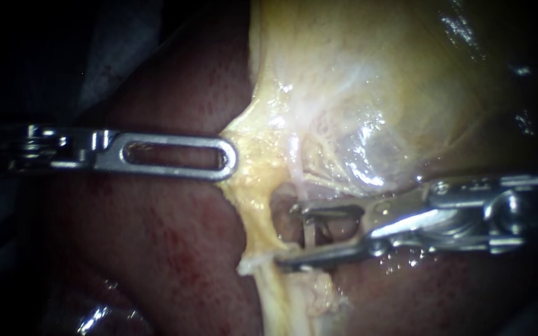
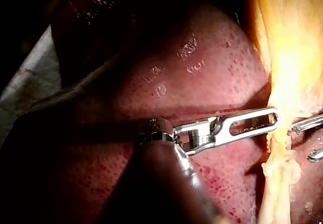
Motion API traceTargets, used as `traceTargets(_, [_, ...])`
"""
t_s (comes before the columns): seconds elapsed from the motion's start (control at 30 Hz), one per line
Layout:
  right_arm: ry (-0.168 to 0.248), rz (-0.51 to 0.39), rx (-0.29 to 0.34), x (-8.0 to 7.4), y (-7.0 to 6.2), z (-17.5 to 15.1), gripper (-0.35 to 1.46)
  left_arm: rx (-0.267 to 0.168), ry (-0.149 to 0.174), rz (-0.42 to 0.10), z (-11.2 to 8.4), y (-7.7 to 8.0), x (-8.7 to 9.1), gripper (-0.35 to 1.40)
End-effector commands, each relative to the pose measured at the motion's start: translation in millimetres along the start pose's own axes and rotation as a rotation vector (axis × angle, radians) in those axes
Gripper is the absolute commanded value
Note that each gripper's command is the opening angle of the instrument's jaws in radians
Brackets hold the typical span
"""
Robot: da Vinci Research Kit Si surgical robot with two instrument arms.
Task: Going back first clip left tube
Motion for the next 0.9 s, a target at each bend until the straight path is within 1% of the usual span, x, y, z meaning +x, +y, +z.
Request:
traceTargets(0.03, [0.001, -0.002, -0.002, 0.2, 0.1, -0.6, 0.51, 0.001, 0.000, 0.000, 0.0, 0.1, 0.0, -0.35])
traceTargets(0.2, [0.017, -0.025, -0.011, 1.5, 0.6, -4.0, 0.51, 0.000, 0.000, 0.000, 0.0, 0.1, 0.0, -0.35])
traceTargets(0.33, [0.021, -0.029, -0.023, 2.0, 1.2, -6.3, 0.51, 0.000, 0.000, 0.000, 0.0, 0.1, 0.1, -0.35])
traceTargets(0.4, [0.022, -0.035, -0.028, 2.0, 1.5, -7.2, 0.52, 0.000, 0.000, 0.001, 0.0, 0.1, 0.1, -0.35])
traceTargets(0.57, [0.030, -0.032, -0.052, 1.1, 2.0, -9.4, 0.53, 0.000, 0.000, 0.001, 0.0, 0.2, 0.1, -0.35])
traceTargets(0.7, [0.032, -0.030, -0.058, 0.8, 2.2, -10.0, 0.53, 0.000, 0.000, 0.001, 0.0, 0.4, 0.1, -0.35])
traceTargets(0.9, [0.032, -0.031, -0.058, 0.8, 2.2, -10.0, 0.53, -0.003, -0.001, 0.004, 0.4, 0.9, 0.3, -0.35])
